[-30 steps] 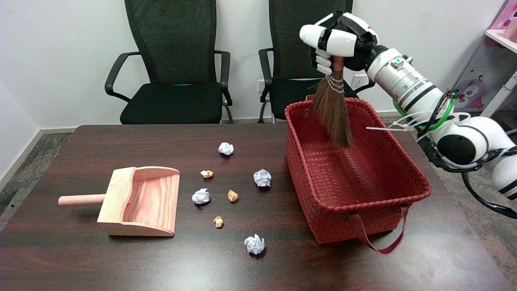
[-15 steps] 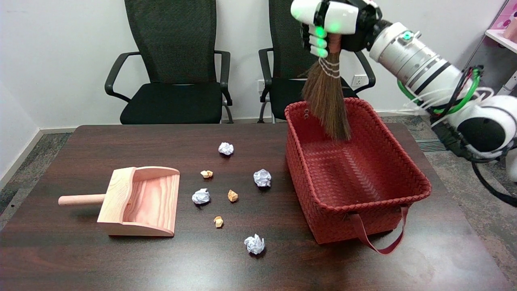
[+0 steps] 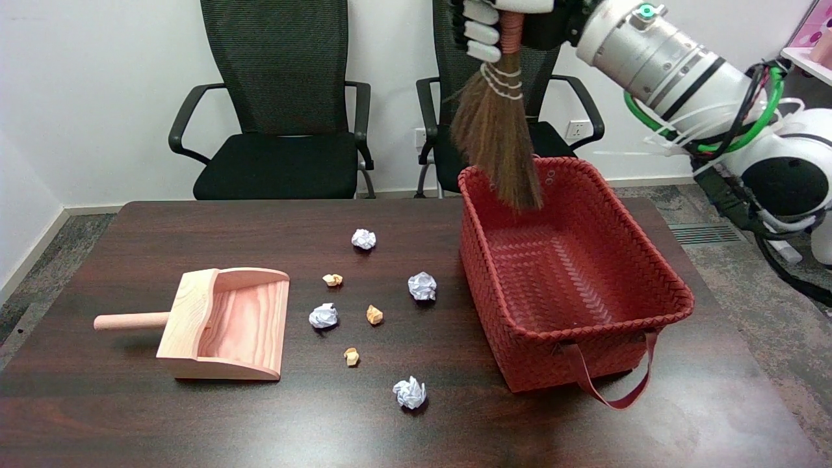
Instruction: Pick up the broom by its handle.
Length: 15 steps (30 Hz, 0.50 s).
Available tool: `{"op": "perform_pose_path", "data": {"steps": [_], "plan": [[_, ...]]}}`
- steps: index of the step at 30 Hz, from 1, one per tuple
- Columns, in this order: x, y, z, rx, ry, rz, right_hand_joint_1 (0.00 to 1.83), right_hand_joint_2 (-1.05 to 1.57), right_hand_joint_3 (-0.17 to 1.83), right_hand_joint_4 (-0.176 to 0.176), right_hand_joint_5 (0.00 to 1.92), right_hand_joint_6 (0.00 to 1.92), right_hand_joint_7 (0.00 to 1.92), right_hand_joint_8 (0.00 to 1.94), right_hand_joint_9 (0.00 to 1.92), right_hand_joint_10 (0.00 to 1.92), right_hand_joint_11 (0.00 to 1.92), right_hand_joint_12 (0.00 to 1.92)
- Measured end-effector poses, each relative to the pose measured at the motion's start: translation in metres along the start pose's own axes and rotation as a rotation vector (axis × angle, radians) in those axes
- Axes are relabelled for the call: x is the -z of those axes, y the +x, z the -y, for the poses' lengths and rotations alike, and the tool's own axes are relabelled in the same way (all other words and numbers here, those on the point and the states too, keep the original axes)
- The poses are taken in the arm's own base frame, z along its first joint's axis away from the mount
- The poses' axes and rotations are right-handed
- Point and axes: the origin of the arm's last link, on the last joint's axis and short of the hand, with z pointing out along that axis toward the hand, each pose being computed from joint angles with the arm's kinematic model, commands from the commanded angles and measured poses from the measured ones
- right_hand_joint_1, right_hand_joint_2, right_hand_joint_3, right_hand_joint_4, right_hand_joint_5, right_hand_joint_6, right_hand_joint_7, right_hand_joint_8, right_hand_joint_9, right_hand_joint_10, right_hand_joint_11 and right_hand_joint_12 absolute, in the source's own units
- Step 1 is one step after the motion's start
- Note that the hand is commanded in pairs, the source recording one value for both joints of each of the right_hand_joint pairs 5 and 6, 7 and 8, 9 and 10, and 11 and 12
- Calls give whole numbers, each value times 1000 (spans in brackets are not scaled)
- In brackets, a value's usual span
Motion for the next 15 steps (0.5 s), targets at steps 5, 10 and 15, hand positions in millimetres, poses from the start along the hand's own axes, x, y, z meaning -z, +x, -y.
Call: {"op": "perform_pose_path", "data": {"steps": [5, 10, 15], "plan": [[-10, -15, 7, -16, 10, 52, 864, 1548, 1224, 176, 1920, 1920, 1920, 1920, 1920, 1920, 1920, 1920], [-19, -28, 12, -31, 17, 100, 859, 1554, 1228, 176, 1920, 1920, 1920, 1920, 1920, 1920, 1920, 1920], [-29, -40, 14, -41, 18, 142, 856, 1558, 1227, 176, 1920, 1920, 1920, 1920, 1920, 1920, 1920, 1920]]}}
